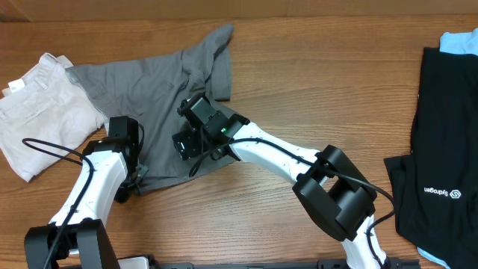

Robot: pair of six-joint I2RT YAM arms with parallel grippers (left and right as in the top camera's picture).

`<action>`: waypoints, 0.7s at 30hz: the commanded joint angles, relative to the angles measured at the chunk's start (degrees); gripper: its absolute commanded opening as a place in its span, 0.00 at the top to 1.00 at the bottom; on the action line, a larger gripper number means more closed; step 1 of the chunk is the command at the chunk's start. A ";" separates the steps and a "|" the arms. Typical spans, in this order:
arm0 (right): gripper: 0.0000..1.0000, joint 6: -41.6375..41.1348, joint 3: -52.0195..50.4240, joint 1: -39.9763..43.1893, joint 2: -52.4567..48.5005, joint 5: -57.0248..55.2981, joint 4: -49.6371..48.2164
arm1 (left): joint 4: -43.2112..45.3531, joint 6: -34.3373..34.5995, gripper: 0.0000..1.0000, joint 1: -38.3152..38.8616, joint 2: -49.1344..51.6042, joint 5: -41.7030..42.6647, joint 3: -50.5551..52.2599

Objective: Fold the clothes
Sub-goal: 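Grasp the shorts with the right gripper and pull them rightward to spread flat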

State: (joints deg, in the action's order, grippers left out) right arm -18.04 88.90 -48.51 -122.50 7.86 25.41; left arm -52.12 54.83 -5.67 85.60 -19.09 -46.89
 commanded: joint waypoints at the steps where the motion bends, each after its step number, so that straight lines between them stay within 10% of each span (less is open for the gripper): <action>1: 0.18 -0.68 0.07 -0.66 -1.73 -1.01 -1.99 | -0.13 -1.05 0.89 -0.42 -0.15 -0.57 -0.79; 11: 0.48 -0.70 0.07 -1.03 -5.38 -0.98 -2.29 | -0.15 -1.07 0.89 -0.42 -0.15 -0.57 -0.79; 17: 0.95 -0.72 0.09 -0.57 -4.98 -3.19 -0.90 | -0.13 -1.09 0.89 -0.42 -0.15 -0.61 -0.79; 21: 0.96 -0.70 0.74 2.71 -0.68 -12.26 5.14 | -0.11 -2.97 0.89 -0.42 -0.15 -1.70 -0.79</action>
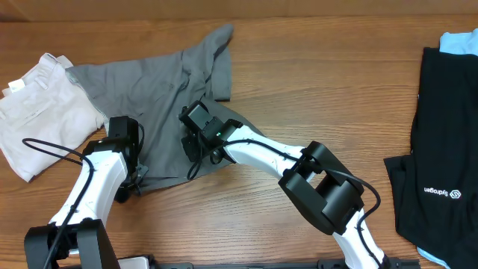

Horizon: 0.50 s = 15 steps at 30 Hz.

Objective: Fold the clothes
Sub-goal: 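Grasp the shorts with the right gripper and pull them rightward to spread flat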

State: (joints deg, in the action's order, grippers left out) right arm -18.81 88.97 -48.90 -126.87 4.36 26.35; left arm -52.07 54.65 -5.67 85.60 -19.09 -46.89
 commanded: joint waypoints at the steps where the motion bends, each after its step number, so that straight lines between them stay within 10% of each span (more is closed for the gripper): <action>1: 0.96 0.09 1.22 4.22 4.90 -10.91 5.81 | -0.20 -3.30 0.90 -0.42 -0.15 -2.38 -0.79; 15: 0.96 0.09 6.75 43.63 23.58 -17.92 34.91 | -1.25 -12.17 0.93 -0.24 -0.15 -5.44 -0.79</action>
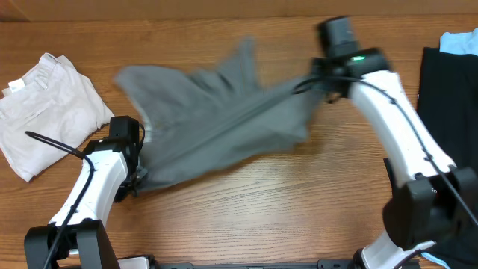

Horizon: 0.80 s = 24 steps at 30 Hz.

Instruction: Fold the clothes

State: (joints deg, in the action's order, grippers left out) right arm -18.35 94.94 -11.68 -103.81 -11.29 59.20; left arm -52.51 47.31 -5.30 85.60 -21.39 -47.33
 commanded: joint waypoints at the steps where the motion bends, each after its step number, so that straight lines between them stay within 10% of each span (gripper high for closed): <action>1: 0.94 -0.35 0.57 8.59 0.50 -0.46 3.89 | -0.79 -6.08 0.94 -0.61 -0.15 -2.32 -0.35; 17: 0.82 8.11 -0.11 13.97 0.50 17.35 8.44 | 5.73 -7.30 0.93 -0.61 -0.15 7.96 -0.35; 24: 0.41 12.85 -0.96 9.18 -2.71 32.68 5.03 | 6.25 -7.28 0.92 -0.61 -0.15 9.88 -0.35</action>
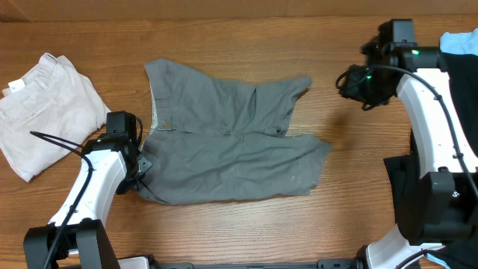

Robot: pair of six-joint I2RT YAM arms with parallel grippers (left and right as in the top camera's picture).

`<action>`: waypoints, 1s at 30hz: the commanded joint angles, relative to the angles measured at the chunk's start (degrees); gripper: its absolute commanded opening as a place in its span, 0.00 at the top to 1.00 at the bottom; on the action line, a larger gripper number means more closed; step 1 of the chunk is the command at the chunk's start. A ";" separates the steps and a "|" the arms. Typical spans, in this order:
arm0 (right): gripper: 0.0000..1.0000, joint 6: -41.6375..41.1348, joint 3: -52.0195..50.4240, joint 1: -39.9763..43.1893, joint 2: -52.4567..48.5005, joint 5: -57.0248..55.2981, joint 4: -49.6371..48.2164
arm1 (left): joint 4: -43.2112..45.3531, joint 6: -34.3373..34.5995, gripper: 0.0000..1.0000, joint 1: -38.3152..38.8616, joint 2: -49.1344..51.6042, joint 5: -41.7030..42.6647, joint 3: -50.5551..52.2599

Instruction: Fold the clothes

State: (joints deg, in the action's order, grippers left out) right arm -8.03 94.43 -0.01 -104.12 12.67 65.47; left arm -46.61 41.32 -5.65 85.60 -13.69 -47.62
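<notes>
Grey shorts (231,149) lie spread out across the middle of the table, waistband to the left and both legs pointing right. My left gripper (140,170) sits at the lower left corner of the waistband, shut on the cloth; its fingers are mostly hidden under the wrist. Off to the right of the upper leg, my right gripper (351,82) hangs above bare wood, well apart from the shorts. It holds nothing and its jaws look open.
A crumpled beige garment (45,112) lies at the far left, close to the left arm. A black garment (441,134) covers the right edge, and a light blue one (459,41) shows at the top right corner.
The right gripper held the shorts stretched in the air toward the right. Now it has let go and stands further right, and the shorts lie flat and spread. The left gripper has not moved.
The shorts lay bunched with the right gripper down on their middle and the left gripper on the lower left corner. Then the right gripper closed in on the cloth. Then it held the cloth up at the right. Now the shorts lie spread flat.
</notes>
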 commanded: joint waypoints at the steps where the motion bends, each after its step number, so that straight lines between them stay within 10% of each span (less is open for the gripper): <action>1: 0.36 2.51 -0.46 -4.20 -4.57 10.64 -2.54 | 0.35 -1.29 0.93 -0.26 -0.15 2.47 -0.07; 14: 0.23 -9.16 -0.46 -8.96 -20.17 10.40 -17.97 | 0.35 -1.29 0.92 -0.26 -0.15 2.84 -0.07; 18: 0.96 -10.23 -0.02 -9.03 -20.20 19.80 -27.34 | 0.35 -1.31 0.92 -0.26 -0.15 2.82 -0.07; 24: 0.96 -11.06 19.23 -6.67 -19.85 44.96 -39.65 | 0.79 -1.29 0.91 -0.26 -0.15 2.80 -0.07; 30: 0.82 -11.80 33.05 -3.48 -19.85 19.26 -19.04 | 1.18 -1.33 0.91 -0.28 -0.15 2.80 -0.07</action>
State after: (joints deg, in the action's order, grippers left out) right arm -19.16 125.19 -6.24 -124.84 48.21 37.28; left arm -45.21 41.32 -5.65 85.60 -10.61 -47.62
